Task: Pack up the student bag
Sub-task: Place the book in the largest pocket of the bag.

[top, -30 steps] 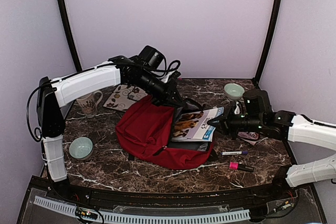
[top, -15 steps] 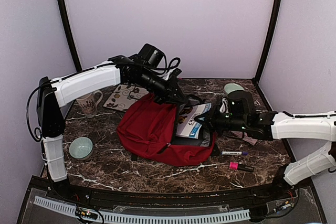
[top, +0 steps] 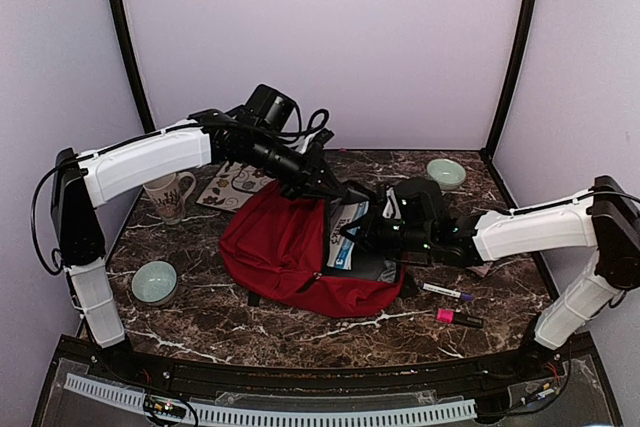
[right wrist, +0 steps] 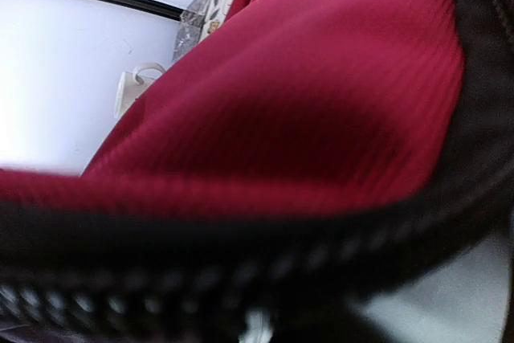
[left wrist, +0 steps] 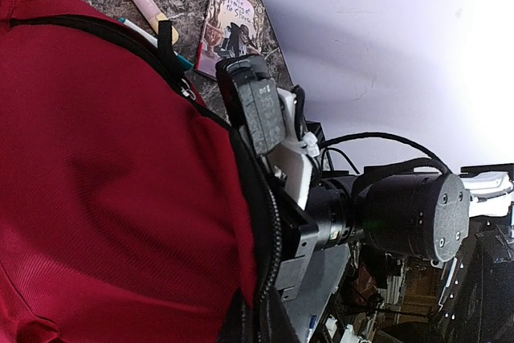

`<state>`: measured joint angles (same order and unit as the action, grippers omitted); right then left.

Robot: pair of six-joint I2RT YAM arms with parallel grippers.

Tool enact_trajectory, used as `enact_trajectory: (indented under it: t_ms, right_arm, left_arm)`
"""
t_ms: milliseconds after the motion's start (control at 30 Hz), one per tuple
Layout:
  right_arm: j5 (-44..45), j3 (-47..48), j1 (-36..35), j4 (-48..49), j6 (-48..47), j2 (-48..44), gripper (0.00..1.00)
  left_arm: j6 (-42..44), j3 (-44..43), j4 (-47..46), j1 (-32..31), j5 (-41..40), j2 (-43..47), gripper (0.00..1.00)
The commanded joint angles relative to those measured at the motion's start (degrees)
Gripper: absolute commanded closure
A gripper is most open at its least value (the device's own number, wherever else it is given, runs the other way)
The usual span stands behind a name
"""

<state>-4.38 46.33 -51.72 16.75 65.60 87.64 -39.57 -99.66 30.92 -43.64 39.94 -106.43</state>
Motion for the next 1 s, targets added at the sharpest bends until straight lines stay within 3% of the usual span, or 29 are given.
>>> enact_trajectory:
  t_ms: [0,267,433,733,967]
  right_arm:
    - [0.26,2.28,-0.56,-3.36,-1.61,-0.67,1.00]
    - [0.59,0.08,-0.57,-11.02,-0.54,-3.80,1.00]
    - [-0.24,3.14,-0.57,-16.34,-1.28,-3.54,0.84]
    - [0.98,13.02,-0.79,-34.25,-6.45,-3.73,0.53]
    - [2.29,14.30,-0.83,-49.30,-6.63,-9.24,0.49]
  left_arm:
    - [0.88,4.18,-3.87,0.78,2.07,4.17,1.00]
    - [0.92,6.18,-6.02,0.92,4.92,3.21,1.00]
    - [1.28,6.35,-6.65,1.10,5.32,2.81,1.00]
    - [2.59,7.80,-6.86,1.51,5.04,3.06,1.00]
    - [3.52,8.35,-6.06,2.85,5.03,1.47,1.00]
